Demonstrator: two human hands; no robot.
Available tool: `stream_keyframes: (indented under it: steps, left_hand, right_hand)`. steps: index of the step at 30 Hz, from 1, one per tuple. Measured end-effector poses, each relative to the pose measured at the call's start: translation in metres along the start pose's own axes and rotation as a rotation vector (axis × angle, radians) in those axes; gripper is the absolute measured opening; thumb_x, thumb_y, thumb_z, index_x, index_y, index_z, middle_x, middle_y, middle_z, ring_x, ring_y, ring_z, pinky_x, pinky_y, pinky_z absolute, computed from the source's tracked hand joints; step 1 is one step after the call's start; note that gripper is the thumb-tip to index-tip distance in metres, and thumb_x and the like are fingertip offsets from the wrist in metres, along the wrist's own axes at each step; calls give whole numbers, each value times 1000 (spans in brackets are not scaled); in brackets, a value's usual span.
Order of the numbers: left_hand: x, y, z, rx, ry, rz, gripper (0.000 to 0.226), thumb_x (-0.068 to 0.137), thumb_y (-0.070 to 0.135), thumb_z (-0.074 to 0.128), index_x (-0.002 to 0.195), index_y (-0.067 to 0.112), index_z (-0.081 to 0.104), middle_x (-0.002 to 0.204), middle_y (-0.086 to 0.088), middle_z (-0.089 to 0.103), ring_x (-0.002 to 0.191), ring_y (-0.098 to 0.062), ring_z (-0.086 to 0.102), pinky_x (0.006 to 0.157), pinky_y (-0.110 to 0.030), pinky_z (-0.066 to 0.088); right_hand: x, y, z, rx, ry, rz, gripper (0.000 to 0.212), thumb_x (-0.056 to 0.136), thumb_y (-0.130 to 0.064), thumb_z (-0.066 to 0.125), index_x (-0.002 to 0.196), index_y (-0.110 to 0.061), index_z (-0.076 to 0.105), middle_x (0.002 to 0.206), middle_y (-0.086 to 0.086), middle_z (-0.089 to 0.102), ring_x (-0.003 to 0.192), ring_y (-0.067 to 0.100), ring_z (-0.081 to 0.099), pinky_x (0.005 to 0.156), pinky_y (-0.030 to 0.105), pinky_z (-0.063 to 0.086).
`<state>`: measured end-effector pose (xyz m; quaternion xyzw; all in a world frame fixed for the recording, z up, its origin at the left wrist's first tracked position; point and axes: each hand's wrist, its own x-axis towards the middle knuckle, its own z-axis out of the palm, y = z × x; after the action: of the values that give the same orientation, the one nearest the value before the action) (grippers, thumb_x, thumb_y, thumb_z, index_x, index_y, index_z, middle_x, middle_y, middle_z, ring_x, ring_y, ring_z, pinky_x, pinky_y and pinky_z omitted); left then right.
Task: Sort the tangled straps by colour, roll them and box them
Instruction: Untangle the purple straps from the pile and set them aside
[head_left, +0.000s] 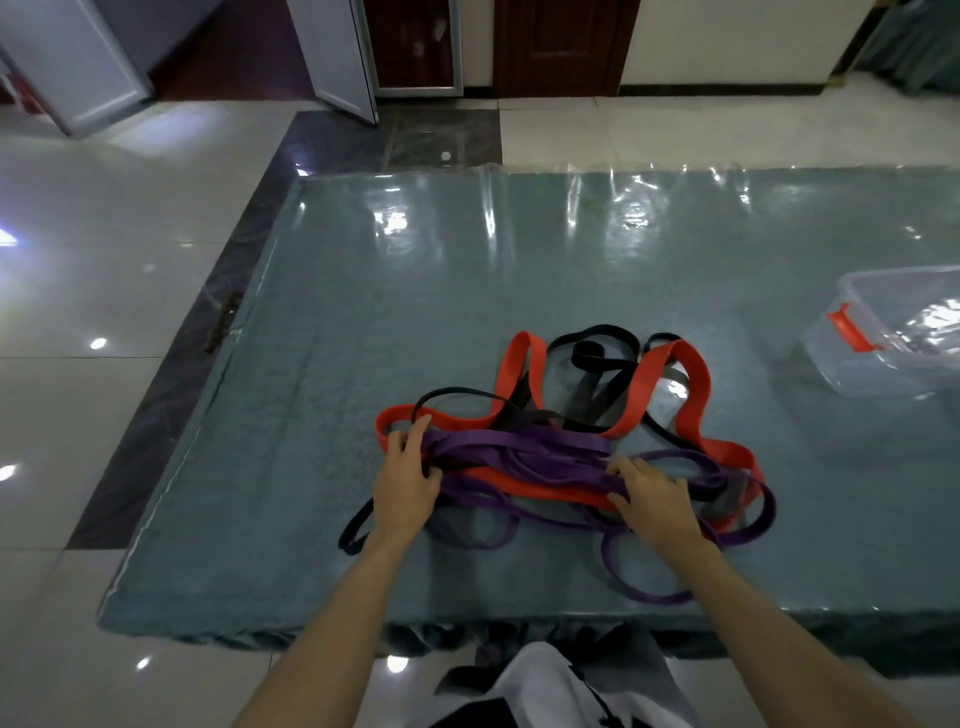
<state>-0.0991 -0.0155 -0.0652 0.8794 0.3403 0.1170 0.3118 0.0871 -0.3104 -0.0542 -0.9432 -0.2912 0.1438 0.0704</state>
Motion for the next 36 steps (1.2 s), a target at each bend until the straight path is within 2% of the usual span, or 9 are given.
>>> stream_keyframes:
  steps: [6, 9, 15, 20, 22, 25, 30, 34, 36]
  left_hand:
    - [12, 10, -17, -191, 140, -12, 61, 86, 2, 73, 141, 13, 51, 163, -10, 28, 120, -30, 59, 96, -30, 48]
    - [21, 13, -27, -250, 206, 9, 45, 85, 6, 79, 126, 10, 59, 159, -10, 31, 110, -15, 60, 98, -31, 52]
    - [25, 23, -34, -249, 201, -40, 12, 92, 22, 75, 102, 15, 72, 108, 0, 63, 96, -18, 65, 89, -42, 57]
    - [22, 29, -29, -538, -186, -461, 34, 108, 44, 51, 107, 16, 70, 101, -9, 77, 85, -25, 73, 65, -29, 57]
    - [17, 27, -27, -642, -207, -512, 33, 111, 40, 48, 112, 17, 72, 97, -8, 77, 81, -22, 73, 64, -27, 56]
    - [13, 24, -26, -775, -150, -518, 27, 111, 31, 49, 105, 17, 71, 93, -6, 75, 85, -23, 73, 80, -38, 60]
    - [23, 40, -34, -922, -87, -439, 22, 108, 24, 58, 93, 10, 67, 84, -4, 75, 74, -13, 73, 69, -29, 62]
    - [39, 49, -46, -896, -267, -423, 12, 98, 19, 74, 105, 15, 66, 94, -5, 77, 87, -19, 73, 80, -40, 61]
    - [37, 40, -46, -761, -383, -389, 33, 93, 1, 75, 121, 16, 67, 105, -5, 72, 99, -22, 69, 86, -38, 60]
  right_hand:
    - [7, 5, -27, 201, 139, 16, 37, 90, -30, 77, 125, -27, 68, 121, -5, 74, 114, 25, 69, 98, 49, 52]
    - [10, 6, -40, 369, 236, 37, 33, 82, -39, 74, 114, -36, 67, 100, -17, 69, 98, 11, 68, 88, 35, 51]
    - [15, 13, -50, 495, 254, 32, 30, 86, -50, 68, 112, -35, 69, 108, -18, 64, 105, 10, 65, 98, 48, 54]
    - [12, 19, -47, 431, 147, 97, 23, 87, -46, 80, 105, -40, 67, 107, -12, 65, 109, 17, 66, 103, 57, 48]
    - [10, 22, -46, 443, 119, 107, 24, 86, -50, 82, 101, -42, 66, 104, -11, 66, 108, 19, 67, 102, 57, 48]
    - [7, 27, -43, 486, 65, 85, 31, 82, -58, 82, 104, -40, 69, 105, -9, 69, 104, 15, 66, 101, 46, 47]
    - [10, 35, -42, 440, -11, 24, 29, 86, -41, 85, 111, -26, 79, 96, -1, 65, 90, 20, 67, 86, 43, 56]
    - [12, 37, -39, 366, 42, 40, 27, 90, -33, 84, 113, -20, 80, 101, -1, 66, 91, 17, 66, 90, 45, 57]
    - [10, 35, -35, 392, 75, 72, 23, 91, -29, 83, 111, -18, 79, 105, 0, 66, 96, 20, 69, 93, 47, 58]
